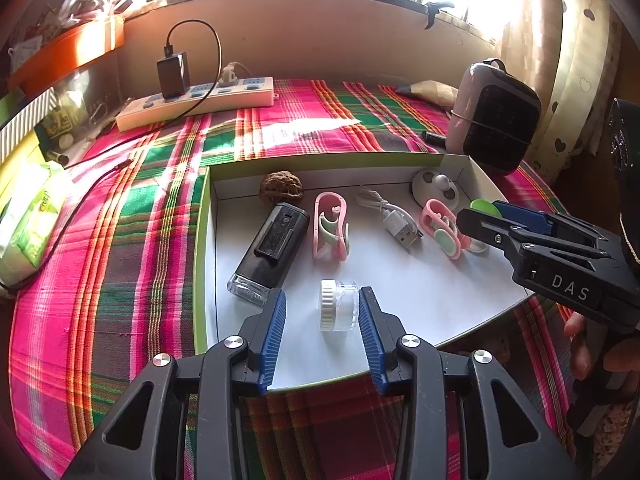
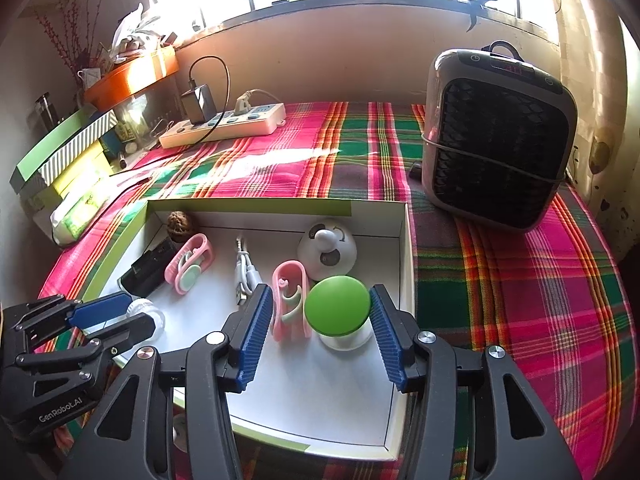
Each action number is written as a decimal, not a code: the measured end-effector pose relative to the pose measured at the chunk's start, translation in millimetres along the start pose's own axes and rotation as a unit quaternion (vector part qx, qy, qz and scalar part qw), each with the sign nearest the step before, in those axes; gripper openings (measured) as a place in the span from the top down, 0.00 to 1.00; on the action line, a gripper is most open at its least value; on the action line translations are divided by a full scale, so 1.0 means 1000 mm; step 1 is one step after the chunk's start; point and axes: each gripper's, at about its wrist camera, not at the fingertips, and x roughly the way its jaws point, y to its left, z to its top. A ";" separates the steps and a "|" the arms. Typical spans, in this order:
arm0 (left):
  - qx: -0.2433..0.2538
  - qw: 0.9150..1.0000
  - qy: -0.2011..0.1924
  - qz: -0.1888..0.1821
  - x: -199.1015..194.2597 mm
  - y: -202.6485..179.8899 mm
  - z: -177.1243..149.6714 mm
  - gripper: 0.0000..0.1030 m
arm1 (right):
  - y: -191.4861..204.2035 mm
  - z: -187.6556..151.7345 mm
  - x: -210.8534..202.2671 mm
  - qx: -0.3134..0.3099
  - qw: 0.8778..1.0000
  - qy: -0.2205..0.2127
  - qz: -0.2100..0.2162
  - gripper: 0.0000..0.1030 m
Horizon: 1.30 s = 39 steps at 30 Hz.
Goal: Organize objects
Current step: 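Lower the green ball and white disc into the lid and open both grippers, then raise both open grippers out of the box lid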
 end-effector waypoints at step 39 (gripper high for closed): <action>-0.005 0.997 -0.073 0.016 -0.068 -0.001 -0.026 0.64 | -0.001 -0.034 -0.057 0.018 0.999 -0.040 0.004 0.49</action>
